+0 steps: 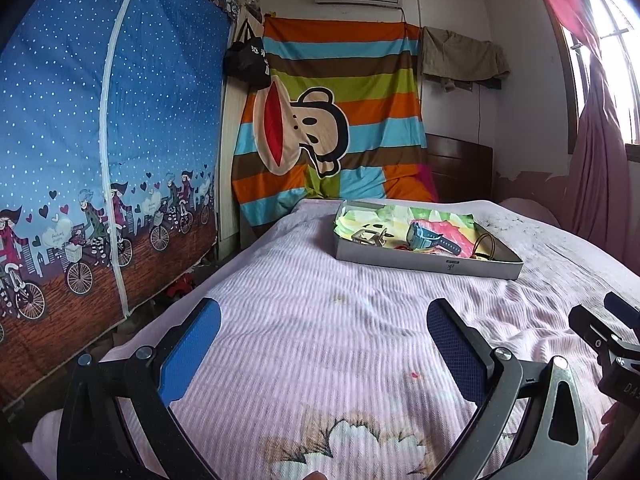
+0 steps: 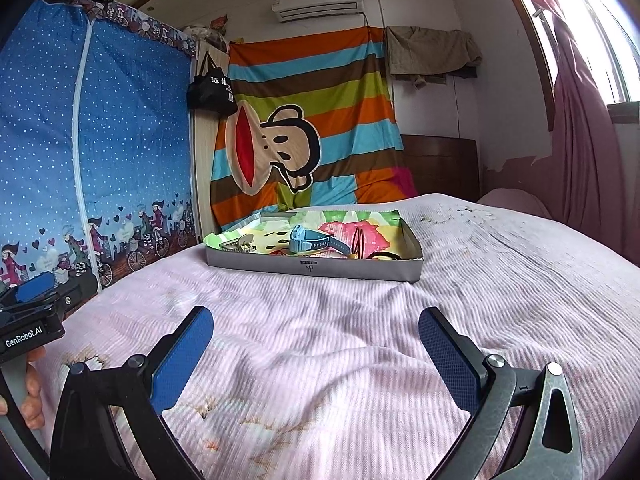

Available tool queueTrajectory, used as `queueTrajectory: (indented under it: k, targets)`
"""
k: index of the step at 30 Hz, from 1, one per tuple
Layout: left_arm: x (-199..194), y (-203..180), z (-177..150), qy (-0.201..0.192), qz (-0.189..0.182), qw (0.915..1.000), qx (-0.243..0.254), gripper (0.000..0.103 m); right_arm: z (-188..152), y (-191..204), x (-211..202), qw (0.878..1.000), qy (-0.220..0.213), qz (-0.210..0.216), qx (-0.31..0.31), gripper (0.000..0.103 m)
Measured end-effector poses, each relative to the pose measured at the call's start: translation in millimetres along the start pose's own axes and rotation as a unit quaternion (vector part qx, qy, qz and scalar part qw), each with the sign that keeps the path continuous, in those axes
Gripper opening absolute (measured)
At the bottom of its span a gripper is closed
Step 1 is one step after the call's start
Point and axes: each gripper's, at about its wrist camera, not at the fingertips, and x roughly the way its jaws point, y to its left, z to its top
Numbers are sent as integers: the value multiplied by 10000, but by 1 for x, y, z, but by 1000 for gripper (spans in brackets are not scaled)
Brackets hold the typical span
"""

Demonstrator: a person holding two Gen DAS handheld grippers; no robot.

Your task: Organize jewelry

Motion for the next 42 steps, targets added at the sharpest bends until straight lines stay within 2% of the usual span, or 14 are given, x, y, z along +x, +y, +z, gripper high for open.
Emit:
queueTrajectory:
  k: [42]
  targets:
    - [-1,-1,-2,-48,-24,10000,65,101,0,0,0,10000,1,2,-9,103]
